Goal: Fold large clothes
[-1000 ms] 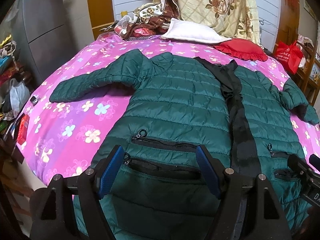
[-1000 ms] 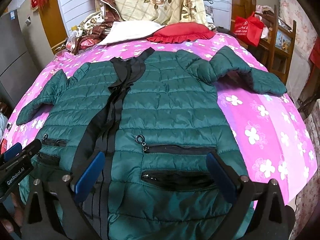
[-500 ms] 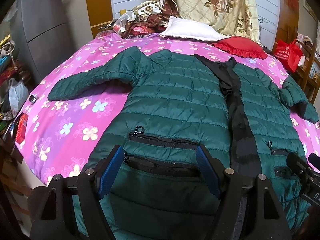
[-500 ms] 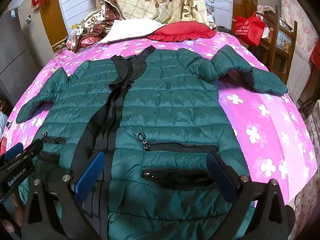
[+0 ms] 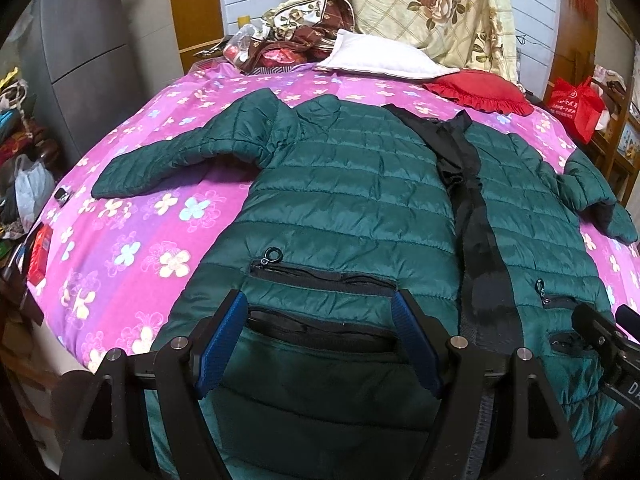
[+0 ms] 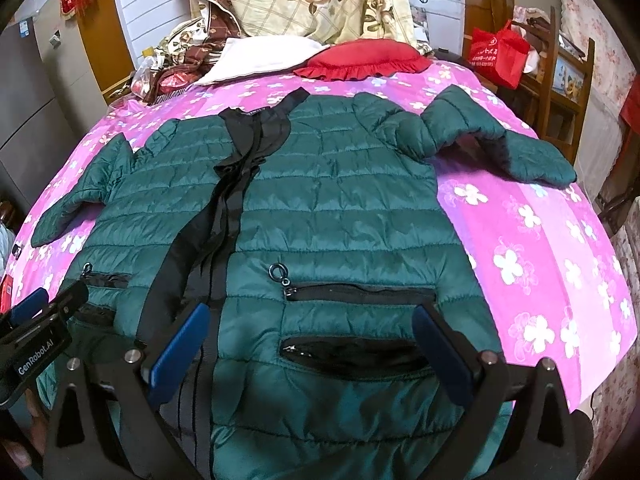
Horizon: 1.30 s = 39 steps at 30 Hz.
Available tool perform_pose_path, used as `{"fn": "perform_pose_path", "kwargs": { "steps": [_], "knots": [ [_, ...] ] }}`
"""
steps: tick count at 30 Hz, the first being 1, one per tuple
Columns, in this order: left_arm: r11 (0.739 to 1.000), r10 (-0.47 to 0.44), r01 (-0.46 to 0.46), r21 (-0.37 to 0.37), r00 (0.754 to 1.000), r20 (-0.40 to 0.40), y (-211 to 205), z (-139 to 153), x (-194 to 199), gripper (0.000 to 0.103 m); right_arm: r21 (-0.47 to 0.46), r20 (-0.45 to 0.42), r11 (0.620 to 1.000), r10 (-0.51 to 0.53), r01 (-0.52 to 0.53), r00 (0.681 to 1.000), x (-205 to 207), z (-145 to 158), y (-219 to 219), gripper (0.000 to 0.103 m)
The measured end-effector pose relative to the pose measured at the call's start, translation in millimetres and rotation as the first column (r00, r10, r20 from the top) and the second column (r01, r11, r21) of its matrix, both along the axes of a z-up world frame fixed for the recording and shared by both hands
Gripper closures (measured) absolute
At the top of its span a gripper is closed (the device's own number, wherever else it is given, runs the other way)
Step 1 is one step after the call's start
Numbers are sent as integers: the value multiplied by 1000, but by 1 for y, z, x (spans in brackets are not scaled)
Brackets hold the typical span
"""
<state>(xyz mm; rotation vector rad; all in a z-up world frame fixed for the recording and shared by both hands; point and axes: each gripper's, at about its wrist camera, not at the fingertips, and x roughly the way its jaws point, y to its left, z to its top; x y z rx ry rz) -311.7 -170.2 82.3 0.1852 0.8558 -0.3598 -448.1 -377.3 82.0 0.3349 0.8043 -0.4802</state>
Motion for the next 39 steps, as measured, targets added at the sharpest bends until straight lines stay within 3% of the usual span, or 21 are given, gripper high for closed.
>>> {"fn": "perform_pose_path", "kwargs": {
  "steps": [12,16,21,39],
  "knots": [
    [1000,4,-4,3,1000,-13,-4,-6,2,55,81,-45,997,0,3,999,5,-8,-5,0],
    [1000,6,-6,-2,1000,-9,-4,-6,2,55,45,-27,999,1,0,1000,5,-7,-5,0],
    [1000,6,-6,1,1000,-12,-4,-6,3,55,129,-60,992,-2,10,998,7,-8,-5,0],
    [1000,13,-13,0,1000,-26,-3,-13,12,55,82,-49,997,4,0,999,14,-16,-7,0]
  ]
}}
